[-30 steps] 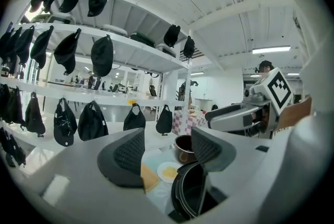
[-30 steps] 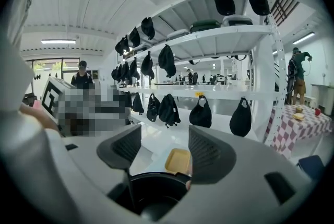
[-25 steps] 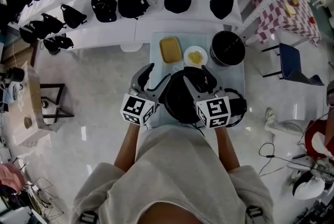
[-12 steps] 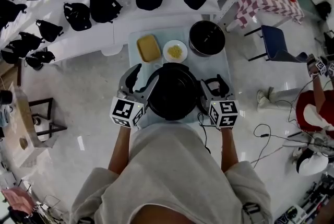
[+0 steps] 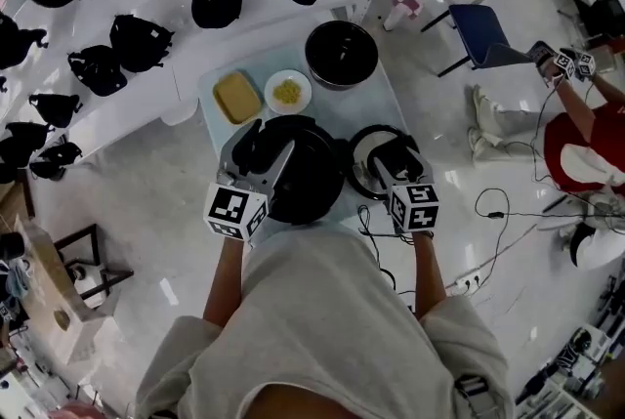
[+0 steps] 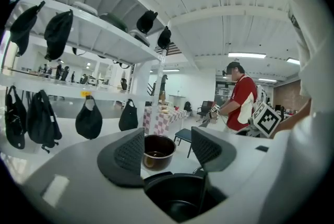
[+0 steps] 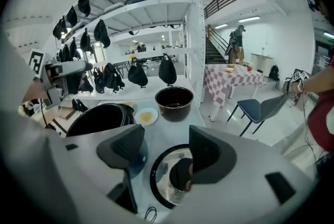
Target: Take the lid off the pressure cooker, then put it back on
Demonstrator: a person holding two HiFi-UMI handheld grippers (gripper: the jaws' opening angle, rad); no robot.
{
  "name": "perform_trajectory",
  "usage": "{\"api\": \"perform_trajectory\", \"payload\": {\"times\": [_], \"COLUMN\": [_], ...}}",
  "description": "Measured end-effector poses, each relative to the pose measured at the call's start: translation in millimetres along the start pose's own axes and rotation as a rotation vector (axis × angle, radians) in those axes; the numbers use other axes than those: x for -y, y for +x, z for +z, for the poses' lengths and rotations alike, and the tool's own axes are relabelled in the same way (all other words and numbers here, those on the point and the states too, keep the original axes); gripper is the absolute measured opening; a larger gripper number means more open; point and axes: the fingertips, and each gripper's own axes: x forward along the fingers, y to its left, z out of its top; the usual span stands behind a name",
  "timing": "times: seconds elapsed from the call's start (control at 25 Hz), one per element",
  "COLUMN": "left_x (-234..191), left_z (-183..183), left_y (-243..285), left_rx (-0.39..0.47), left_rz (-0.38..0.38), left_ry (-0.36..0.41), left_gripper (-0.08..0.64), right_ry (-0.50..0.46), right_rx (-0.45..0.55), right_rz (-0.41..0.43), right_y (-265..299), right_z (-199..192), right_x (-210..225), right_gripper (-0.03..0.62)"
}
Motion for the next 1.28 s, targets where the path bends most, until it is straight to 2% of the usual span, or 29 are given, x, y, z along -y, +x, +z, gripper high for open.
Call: {"api": "perform_trajectory", "payload": {"times": [0.2, 0.4, 0.6, 0.88, 0.96, 1.2, 1.28], "left_x": [31, 52, 56, 52, 51, 47, 47], "left_z": [-3, -7, -8, -9, -9, -9, -10], "left_y": [30, 44, 46, 42, 40, 40, 39], "left_rx": [-0.023, -0.042, -0.047, -0.053, -0.055, -0.058, -0.058], "left_rz": [-0.084, -0.129, -0.129, -0.108, -0.103, -0.096, -0.096], "left_ry": [0.008, 0.017, 0.018, 0.024, 0.029, 0.027, 0.026], "left_gripper": [0.262, 0.262, 0.262, 0.262, 0.262, 0.262, 0.262], "right_ry": [0.021, -0.003, -0.02, -0.045, -0.044, -0.088, -0.095], "right_rx": [-0.083, -0.223, -0.363, -0.576, -0.606, -0.667, -0.664], "right_rz": [-0.002, 0.026, 0.051, 0.043, 0.07, -0.006, 0.011], "right_y": [10, 41, 81, 115, 120, 115, 119], "right_z": [-32, -77, -116, -161, -168, -171, -169], "right_x": [20, 33, 45, 63, 58, 72, 71], "right_gripper": [0.287, 0.295, 0.301, 0.305, 0.305, 0.307, 0.307]}}
